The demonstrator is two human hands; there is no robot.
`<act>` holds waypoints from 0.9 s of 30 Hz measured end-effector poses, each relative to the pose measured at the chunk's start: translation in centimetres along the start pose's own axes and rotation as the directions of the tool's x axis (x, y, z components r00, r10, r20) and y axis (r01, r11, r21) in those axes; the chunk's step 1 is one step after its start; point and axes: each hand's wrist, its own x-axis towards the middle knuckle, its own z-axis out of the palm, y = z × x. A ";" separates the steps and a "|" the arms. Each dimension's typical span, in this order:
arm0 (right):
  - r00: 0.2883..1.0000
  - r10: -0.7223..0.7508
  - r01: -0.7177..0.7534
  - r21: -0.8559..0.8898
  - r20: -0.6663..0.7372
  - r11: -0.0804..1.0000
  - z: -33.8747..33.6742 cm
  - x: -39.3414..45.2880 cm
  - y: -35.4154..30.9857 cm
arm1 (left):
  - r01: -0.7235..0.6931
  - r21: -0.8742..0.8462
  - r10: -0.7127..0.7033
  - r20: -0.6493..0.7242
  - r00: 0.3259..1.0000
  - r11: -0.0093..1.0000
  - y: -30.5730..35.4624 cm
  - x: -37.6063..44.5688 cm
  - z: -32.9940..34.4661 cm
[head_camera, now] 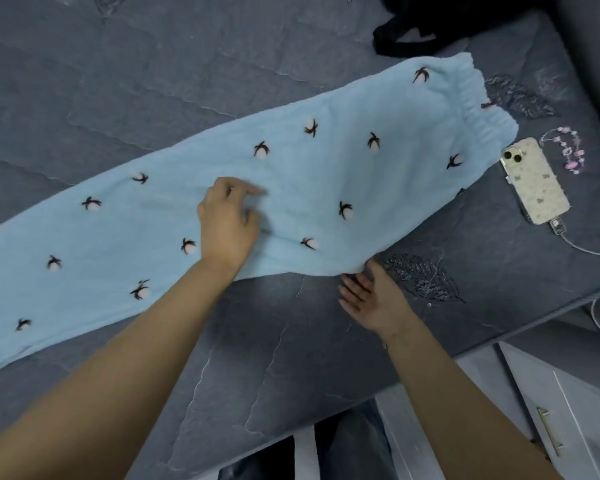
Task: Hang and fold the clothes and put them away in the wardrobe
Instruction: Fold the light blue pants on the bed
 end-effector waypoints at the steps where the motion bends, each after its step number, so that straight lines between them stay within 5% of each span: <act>1: 0.997 -0.068 0.066 -0.059 -0.043 0.996 -0.5 -0.1 -0.4 | -0.046 -0.005 0.046 0.027 0.999 0.999 2.3 1.9 0.6; 4: 0.956 -0.281 0.279 -0.032 -0.081 0.960 -1.7 -0.2 -3.4 | -0.132 0.036 0.124 0.167 0.978 0.991 8.5 8.3 3.5; 8: 0.863 -0.505 0.505 0.008 -0.005 0.863 -1.8 0.6 -10.6 | -0.067 0.100 0.035 0.291 0.956 0.993 13.5 15.6 7.5; 16: 0.703 -0.709 0.709 -0.017 -0.056 0.705 -0.7 3.1 -22.3 | 0.086 0.115 -0.123 0.374 0.919 0.990 18.1 22.1 13.5; 20: 0.615 -0.785 0.783 -0.058 -0.073 0.619 -2.2 3.8 -24.7 | 0.181 -0.291 -0.081 0.323 0.943 0.939 19.1 23.8 14.5; 27: 0.655 -0.756 0.754 -0.086 0.019 0.651 -3.2 4.4 -25.6 | 0.084 -0.211 -0.034 0.232 0.972 0.974 19.8 23.8 16.0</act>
